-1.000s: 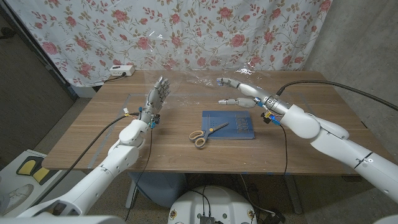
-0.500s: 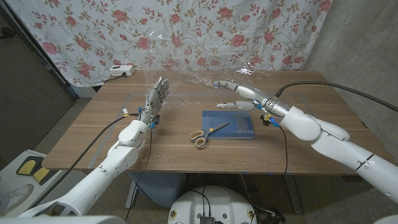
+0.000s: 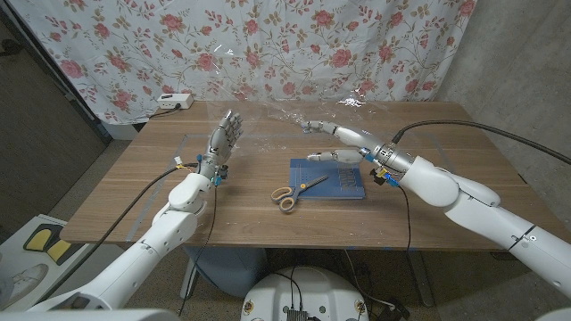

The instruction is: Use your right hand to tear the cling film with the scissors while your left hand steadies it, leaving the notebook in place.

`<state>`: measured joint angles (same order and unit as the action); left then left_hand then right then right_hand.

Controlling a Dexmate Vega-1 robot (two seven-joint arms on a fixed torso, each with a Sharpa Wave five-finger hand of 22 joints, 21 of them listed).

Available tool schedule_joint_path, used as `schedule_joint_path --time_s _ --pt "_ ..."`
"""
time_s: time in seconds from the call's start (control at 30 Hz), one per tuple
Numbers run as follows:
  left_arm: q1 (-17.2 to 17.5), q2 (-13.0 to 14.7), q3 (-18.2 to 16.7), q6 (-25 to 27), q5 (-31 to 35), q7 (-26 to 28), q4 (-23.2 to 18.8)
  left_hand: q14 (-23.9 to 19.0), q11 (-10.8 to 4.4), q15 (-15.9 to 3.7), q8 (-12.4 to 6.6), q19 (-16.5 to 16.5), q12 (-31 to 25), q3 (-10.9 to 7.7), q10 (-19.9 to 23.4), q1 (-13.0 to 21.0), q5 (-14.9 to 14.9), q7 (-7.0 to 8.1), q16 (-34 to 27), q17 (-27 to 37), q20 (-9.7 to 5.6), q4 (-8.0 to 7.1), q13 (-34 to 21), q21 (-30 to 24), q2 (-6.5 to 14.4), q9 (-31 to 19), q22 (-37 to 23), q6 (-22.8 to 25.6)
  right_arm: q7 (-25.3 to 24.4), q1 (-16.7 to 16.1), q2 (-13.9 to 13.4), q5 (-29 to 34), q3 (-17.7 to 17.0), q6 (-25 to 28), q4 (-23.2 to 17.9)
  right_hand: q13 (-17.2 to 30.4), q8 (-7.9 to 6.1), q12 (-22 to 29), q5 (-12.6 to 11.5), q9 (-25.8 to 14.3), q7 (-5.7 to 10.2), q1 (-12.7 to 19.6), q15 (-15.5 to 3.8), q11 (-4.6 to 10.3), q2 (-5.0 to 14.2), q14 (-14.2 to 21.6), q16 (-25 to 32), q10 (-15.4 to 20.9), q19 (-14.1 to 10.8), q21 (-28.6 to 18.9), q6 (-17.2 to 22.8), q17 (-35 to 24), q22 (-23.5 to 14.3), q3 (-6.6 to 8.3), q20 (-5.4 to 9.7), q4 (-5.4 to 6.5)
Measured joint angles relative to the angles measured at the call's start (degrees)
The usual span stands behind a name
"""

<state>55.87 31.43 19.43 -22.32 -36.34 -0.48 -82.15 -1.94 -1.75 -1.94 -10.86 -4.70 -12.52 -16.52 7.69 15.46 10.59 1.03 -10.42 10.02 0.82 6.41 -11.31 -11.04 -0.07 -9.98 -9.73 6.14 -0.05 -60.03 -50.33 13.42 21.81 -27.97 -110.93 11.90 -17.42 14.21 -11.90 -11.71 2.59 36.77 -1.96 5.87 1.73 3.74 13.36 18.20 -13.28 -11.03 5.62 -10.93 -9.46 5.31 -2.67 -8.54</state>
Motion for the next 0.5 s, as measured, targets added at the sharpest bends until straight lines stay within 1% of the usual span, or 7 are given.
schedule_joint_path --time_s 0.07,0.27,0.33,0.37,0.5 --pt "0.13 0.11 -0.07 -0.03 0.01 0.0 -0.12 0.0 0.0 0.0 0.0 0.0 0.0 0.0 0.0 0.0 0.0 0.0 0.0 0.0 0.0 0.0 0.0 0.0 0.0 0.0 0.0 0.0 -0.08 -0.11 0.05 0.34 -0.02 -0.14 -0.11 0.0 0.0 0.0 0.0 0.0 0.16 0.12 0.0 0.3 -0.12 0.0 0.0 0.3 -0.2 0.0 0.43 0.0 0.0 0.01 -0.19 0.01" --pt "0.58 0.34 -0.22 -0.28 0.03 -0.09 -0.43 0.0 0.0 0.0 0.0 0.0 0.0 0.0 -0.01 0.0 0.0 0.2 0.0 0.0 0.0 0.0 0.0 0.0 0.0 0.0 0.0 0.2 -0.08 -0.8 0.09 1.03 -0.23 -0.1 -1.19 0.0 0.0 0.0 0.0 0.0 0.16 0.35 0.0 0.3 0.1 0.0 0.0 0.3 -0.3 0.0 0.43 0.0 0.0 0.01 -0.3 0.01" --pt "0.77 0.4 -0.28 -0.35 0.02 -0.19 -0.58 0.0 0.0 0.0 0.0 0.0 0.0 0.0 -0.01 0.0 0.0 0.2 0.0 -0.01 0.0 0.0 0.0 0.0 0.0 0.0 0.0 0.2 -0.02 -1.15 0.1 1.54 -0.28 0.16 -1.78 0.0 0.0 0.0 0.0 0.0 0.16 0.35 0.0 0.3 0.1 0.0 0.0 0.3 -0.3 0.0 0.43 0.0 0.0 0.01 -0.3 0.01" --pt "0.89 0.42 -0.31 -0.35 0.02 -0.19 -0.66 0.0 0.0 0.0 0.0 0.0 0.0 0.0 -0.01 0.0 0.0 0.2 0.0 -0.01 0.0 0.0 0.0 0.0 0.0 0.0 0.0 0.2 -0.01 -1.72 0.02 1.86 -0.47 0.36 -2.7 0.0 0.0 0.0 0.0 0.0 0.16 0.35 0.0 0.3 0.1 0.0 0.0 0.3 -0.3 0.0 0.43 0.0 0.0 0.0 -0.3 0.01" --pt "1.29 0.48 -0.42 -0.53 -0.06 -0.33 -0.85 0.0 0.0 0.0 0.0 0.0 0.0 0.0 -0.01 0.0 0.0 0.2 0.0 -0.01 0.0 0.0 0.0 0.0 0.0 0.0 0.0 0.2 0.01 -1.72 0.02 2.99 -0.47 1.01 -2.7 0.0 0.0 -0.3 0.0 -0.01 0.16 0.35 0.0 0.07 0.1 -0.01 0.0 0.06 -0.3 0.0 0.43 0.0 0.0 0.0 -0.3 0.01"
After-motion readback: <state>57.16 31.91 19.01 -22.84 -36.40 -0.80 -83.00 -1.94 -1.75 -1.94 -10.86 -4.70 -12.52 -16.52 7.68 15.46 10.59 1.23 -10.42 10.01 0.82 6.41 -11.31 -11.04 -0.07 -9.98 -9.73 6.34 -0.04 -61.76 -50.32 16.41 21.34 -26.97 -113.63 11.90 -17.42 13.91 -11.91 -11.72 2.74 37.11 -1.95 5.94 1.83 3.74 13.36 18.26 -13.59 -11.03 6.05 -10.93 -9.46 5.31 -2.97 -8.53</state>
